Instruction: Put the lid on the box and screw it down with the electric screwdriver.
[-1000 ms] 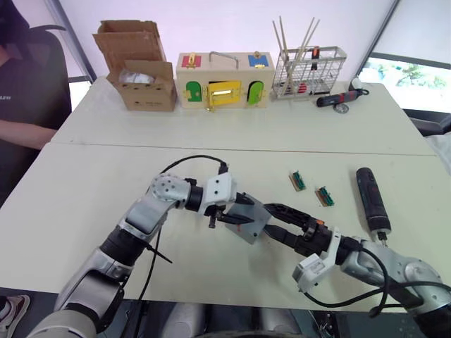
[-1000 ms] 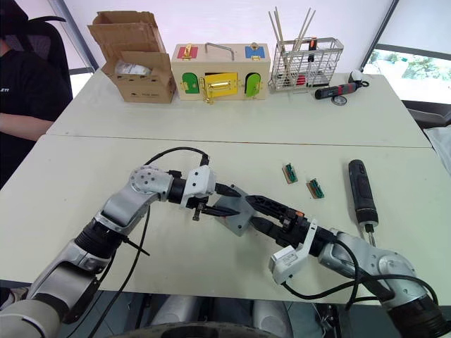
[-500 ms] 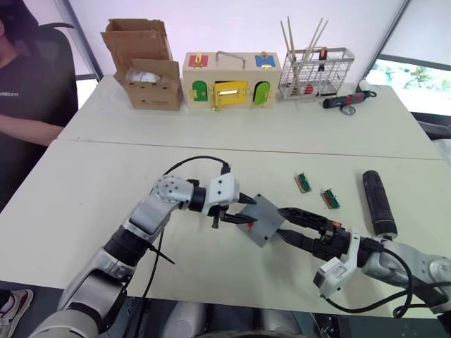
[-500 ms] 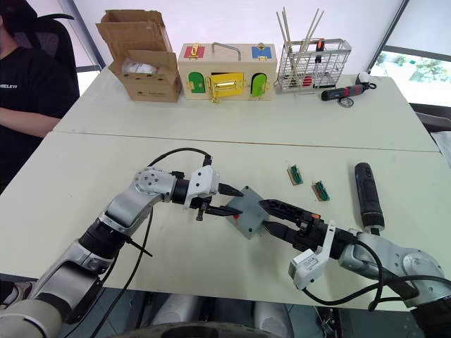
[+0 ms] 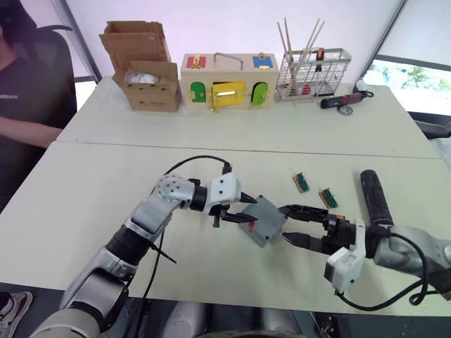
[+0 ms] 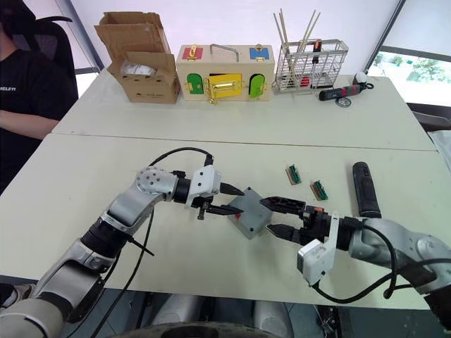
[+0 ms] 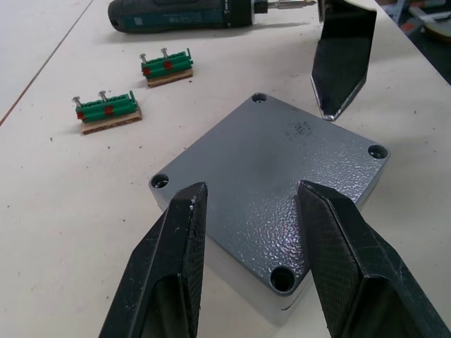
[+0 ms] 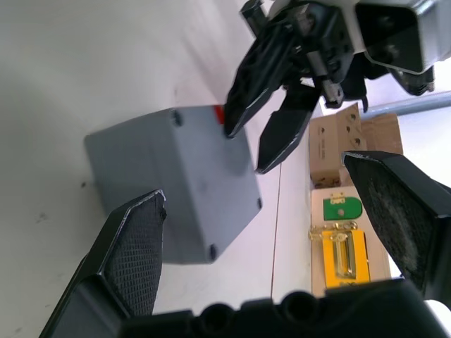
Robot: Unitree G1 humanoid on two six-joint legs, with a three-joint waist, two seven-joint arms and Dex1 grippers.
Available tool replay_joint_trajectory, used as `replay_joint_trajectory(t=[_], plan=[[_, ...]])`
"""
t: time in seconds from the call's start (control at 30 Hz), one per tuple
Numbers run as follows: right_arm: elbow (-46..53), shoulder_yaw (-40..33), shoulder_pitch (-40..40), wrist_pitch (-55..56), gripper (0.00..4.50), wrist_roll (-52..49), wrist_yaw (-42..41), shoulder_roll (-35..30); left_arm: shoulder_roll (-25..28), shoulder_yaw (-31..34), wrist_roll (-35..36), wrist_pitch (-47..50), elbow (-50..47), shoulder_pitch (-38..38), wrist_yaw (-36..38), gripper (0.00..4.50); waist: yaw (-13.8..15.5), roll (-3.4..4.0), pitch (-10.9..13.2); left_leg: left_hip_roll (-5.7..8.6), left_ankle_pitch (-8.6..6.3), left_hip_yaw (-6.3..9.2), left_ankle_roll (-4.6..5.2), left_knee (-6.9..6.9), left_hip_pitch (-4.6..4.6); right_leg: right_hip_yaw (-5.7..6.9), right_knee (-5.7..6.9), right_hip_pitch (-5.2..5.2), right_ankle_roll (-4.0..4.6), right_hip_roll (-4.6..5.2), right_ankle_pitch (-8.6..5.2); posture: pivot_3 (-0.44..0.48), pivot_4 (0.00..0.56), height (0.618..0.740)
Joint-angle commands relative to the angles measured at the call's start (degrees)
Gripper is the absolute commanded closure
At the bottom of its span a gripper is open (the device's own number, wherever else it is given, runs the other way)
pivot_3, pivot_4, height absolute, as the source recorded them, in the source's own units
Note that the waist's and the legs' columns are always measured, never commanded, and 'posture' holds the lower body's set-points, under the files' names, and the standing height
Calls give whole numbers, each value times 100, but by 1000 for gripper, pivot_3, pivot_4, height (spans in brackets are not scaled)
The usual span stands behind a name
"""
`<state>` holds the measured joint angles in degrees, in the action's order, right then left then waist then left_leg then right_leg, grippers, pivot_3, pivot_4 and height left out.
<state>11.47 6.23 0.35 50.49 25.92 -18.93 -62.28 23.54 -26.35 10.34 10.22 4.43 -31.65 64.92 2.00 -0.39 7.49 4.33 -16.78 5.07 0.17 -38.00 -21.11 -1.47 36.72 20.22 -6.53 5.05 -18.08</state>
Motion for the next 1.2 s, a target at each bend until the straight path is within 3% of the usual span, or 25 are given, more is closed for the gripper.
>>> replay_joint_trajectory(t=[0.03, 0.23, 0.4, 0.57, 0.7, 0.73, 0.8, 0.9, 0.93, 1.03, 1.13, 1.2], plan=[[260, 56, -261, -105, 19, -608, -494, -80, 132, -563, -762, 220, 764, 281, -65, 2472, 9, 2, -1, 0, 0, 1, 0, 0, 0, 0, 0, 0, 0, 1, 0, 0, 150, 740], [161, -171, -23, -182, 19, -851, -764, 52, -5, -282, -442, 296, 738, 276, -53, 2472, 30, 4, -2, 0, -2, 8, 4, 0, 1, 3, -21, 9, -5, 1, 4, 0, 150, 740], [196, -714, 448, -359, 19, -968, -581, 354, -268, 649, 851, 911, 107, 247, 165, 2472, 10, 9, 13, -1, -3, 8, 4, 1, -27, 2, -21, 20, -13, -1, 9, 0, 150, 740], [380, -1209, 699, -705, 19, -1293, -628, 580, -350, 1297, 1506, 1533, -240, 9, 11, 2472, -1, 19, 83, -1, -1, 6, 0, 5, -46, 2, -7, 51, -17, -6, 10, 0, 150, 740], [731, -1507, 877, -1838, 19, -2229, -794, 854, -377, 1891, 2180, 2288, -660, -326, -294, 2472, -1, -2, 106, -4, 11, 7, -20, -3, -103, 2, 32, 119, -18, -5, 11, 0, 150, 740], [853, -1563, 868, -2192, 267, -2481, -821, 956, -385, 1993, 2292, 2413, -749, -364, -370, 2472, -2, -1, 107, -6, 30, 8, -52, -8, -120, 2, 41, 137, -18, -6, 11, 0, 150, 740], [1127, -1620, 813, -2959, 789, -3068, -891, 1153, -408, 2231, 2583, 2694, -872, -399, -507, 2994, -4, 0, 107, -7, 34, 8, -59, -7, -121, 1, 41, 137, -18, -3, 11, 0, 150, 740], [1528, -1773, 661, -4435, 1596, -4196, -681, 1512, -440, 2466, 2745, 2822, -804, -417, -710, 4306, -31, 0, 108, -9, 33, 8, -57, -6, -121, 2, 40, 136, -18, -4, 11, 0, 150, 740], [1628, -1912, 558, -5089, 1918, -4757, -432, 1697, -462, 2522, 2709, 2776, -685, -422, -789, 4500, -36, -3, 109, -9, 32, 8, -56, -6, -120, 2, 40, 137, -18, -4, 11, 0, 150, 740], [1794, -2317, 481, -6288, 2902, -5738, -246, 1918, -481, 2454, 2275, 2362, -172, -452, -988, 4500, -22, 0, 110, -10, 31, 12, -54, -5, -121, 2, 40, 136, -16, -2, 12, 0, 150, 740], [2034, -2573, 637, -7273, 4428, -6673, -406, 1823, -465, 2248, 1875, 1928, 272, -442, -941, 4500, 22, 1, 112, -9, 18, 13, -32, -1, -121, 4, 38, 138, -16, -3, 12, 0, 150, 740], [2169, -2683, 751, -7962, 4476, -7363, -555, 1677, -433, 2059, 1566, 1648, 486, -446, -889, 4500, 21, 0, 113, -9, 18, 13, -31, 0, -130, 3, 37, 148, -16, -2, 12, 0, 150, 740]])
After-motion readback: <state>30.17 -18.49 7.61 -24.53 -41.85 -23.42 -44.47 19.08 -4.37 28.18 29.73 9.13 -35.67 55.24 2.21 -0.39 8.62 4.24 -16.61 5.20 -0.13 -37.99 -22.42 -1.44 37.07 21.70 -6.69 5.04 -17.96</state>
